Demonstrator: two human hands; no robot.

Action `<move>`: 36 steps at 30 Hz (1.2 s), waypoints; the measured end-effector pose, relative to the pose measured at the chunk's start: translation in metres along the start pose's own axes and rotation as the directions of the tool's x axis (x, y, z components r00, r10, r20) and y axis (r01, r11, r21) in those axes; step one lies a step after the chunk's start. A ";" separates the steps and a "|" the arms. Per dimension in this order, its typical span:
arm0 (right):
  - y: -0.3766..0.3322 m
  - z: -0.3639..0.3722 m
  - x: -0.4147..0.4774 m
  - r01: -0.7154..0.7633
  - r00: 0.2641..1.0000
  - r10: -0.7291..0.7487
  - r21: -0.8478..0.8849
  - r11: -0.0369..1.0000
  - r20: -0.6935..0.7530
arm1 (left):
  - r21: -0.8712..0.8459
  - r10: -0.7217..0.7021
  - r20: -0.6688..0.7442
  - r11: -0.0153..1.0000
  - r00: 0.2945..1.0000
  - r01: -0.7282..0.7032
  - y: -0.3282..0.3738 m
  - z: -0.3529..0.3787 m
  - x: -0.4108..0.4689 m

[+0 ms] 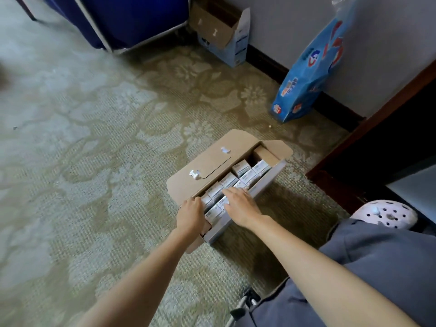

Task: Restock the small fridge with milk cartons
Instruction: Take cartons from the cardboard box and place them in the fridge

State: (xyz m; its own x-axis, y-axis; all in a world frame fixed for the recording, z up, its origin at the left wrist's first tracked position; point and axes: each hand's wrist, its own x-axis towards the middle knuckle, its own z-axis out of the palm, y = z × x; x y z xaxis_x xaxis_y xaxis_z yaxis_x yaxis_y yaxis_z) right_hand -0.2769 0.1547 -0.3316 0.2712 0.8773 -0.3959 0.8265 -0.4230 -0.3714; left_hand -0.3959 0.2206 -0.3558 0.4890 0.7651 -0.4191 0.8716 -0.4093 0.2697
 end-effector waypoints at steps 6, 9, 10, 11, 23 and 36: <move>0.001 0.008 0.034 0.124 0.992 -0.122 -0.143 0.982 0.026 | 0.220 0.055 -0.061 0.975 0.997 -0.041 0.002 0.008 0.013; 0.000 0.008 0.051 0.175 0.984 -0.161 -0.276 0.945 0.071 | 0.288 0.083 -0.089 0.956 0.993 -0.055 0.001 0.013 0.015; 0.000 0.008 0.055 0.193 0.981 -0.171 -0.326 0.926 0.094 | 0.305 0.102 -0.094 0.950 0.990 -0.069 0.001 0.014 0.016; -0.001 0.006 0.058 0.211 0.977 -0.181 -0.377 0.902 0.113 | 0.321 0.120 -0.094 0.943 0.988 -0.084 0.000 0.014 0.017; -0.008 0.002 0.071 0.277 0.961 -0.227 -0.589 0.759 0.160 | 0.378 0.144 -0.018 0.917 0.989 -0.126 0.009 0.001 0.026; -0.005 -0.042 0.036 0.351 0.929 -0.361 -0.492 0.797 0.079 | 0.293 0.181 -0.057 0.943 0.982 -0.157 0.015 -0.034 0.009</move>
State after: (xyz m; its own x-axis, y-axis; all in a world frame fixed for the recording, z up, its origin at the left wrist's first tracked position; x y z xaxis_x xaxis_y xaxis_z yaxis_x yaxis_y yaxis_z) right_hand -0.2508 0.1978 -0.3084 -0.0854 0.9500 -0.3005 0.9963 0.0827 -0.0218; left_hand -0.3797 0.2380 -0.3258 0.6363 0.7050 -0.3133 0.7553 -0.6520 0.0667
